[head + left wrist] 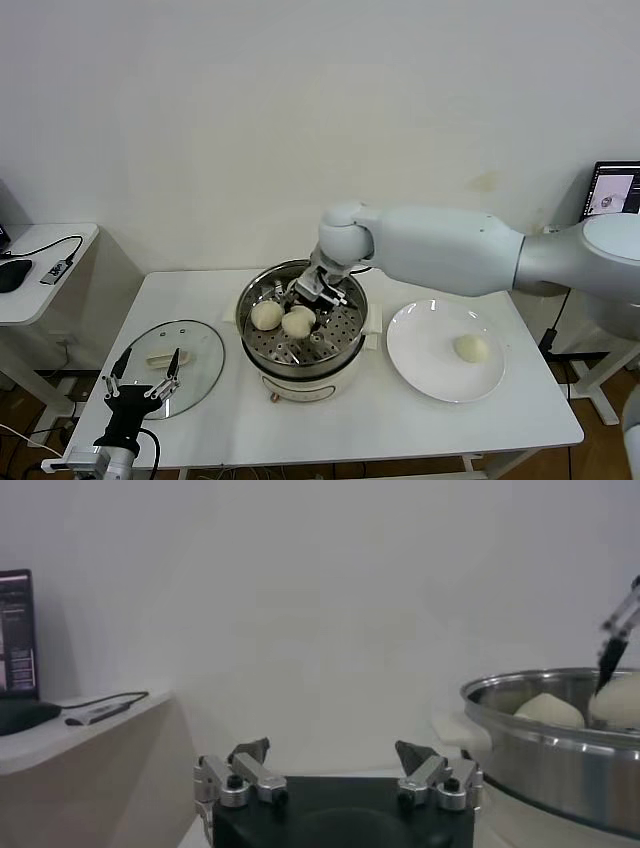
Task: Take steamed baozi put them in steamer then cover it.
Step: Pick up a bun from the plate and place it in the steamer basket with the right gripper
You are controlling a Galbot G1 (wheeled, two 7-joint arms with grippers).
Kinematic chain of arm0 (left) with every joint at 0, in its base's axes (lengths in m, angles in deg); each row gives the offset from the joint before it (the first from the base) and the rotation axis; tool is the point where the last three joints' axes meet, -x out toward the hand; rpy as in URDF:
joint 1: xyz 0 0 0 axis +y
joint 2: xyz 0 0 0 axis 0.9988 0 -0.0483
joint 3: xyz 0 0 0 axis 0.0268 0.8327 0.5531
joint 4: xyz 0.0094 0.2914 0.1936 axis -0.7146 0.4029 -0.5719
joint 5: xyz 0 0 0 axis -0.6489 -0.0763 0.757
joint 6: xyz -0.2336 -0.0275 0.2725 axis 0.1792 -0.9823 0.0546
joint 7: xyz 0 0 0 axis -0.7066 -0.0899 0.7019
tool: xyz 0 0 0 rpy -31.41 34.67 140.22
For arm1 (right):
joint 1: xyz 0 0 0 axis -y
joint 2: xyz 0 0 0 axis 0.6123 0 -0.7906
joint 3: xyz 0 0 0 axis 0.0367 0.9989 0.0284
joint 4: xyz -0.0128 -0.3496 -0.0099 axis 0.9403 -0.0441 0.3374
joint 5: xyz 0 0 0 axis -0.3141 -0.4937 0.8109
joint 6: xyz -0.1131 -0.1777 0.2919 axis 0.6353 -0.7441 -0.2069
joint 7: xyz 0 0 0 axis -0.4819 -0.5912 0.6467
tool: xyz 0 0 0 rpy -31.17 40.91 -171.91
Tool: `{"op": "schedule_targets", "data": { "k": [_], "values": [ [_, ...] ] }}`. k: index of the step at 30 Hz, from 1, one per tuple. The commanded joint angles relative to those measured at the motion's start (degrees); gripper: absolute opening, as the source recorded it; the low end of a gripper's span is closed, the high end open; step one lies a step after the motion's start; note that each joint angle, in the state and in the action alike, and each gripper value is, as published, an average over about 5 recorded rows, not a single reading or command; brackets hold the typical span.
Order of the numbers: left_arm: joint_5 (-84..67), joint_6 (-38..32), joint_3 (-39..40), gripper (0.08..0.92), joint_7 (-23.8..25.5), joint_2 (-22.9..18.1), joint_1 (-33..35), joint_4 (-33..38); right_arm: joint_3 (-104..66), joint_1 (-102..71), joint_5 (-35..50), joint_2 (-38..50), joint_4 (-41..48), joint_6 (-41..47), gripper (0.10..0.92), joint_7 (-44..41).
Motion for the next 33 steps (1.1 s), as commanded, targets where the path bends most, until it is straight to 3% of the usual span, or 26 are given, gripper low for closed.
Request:
{"op": "schedule_targets", "data": {
  "k": [1,12,19,23,33],
  "values": [
    [-0.11,-0.11,-0.15,0.823,-0.08,0.06,0.15,0.0,1.49,-0.53,-4.96,-2.14,0.22,-7.83,0.619,-0.26],
    [-0.02,-0.25,-0.19,0.823,-0.09,-0.14,0.27,-0.06,1.48,-1.39,-4.88,-1.45,-0.71,-7.82,0.622,0.87],
    [0.0,-0.26,-0.26,0.823,-0.08,-0.08,0.29,-0.01,0.63,0.87,-4.66,0.97,-1.55,-6.49,0.764,1.56],
    [0.03,-0.21,-0.35,0.823,-0.07,-0.01,0.17,0.08,0.14,4.33,0.29,5.72,-5.17,0.72,0.817,-0.22],
    [0.36,-0.31,-0.13,0.823,0.03,0.67,-0.17,0.07,-3.02,7.44,7.07,24.23,-12.05,24.06,0.823,-5.01]
  ]
}}
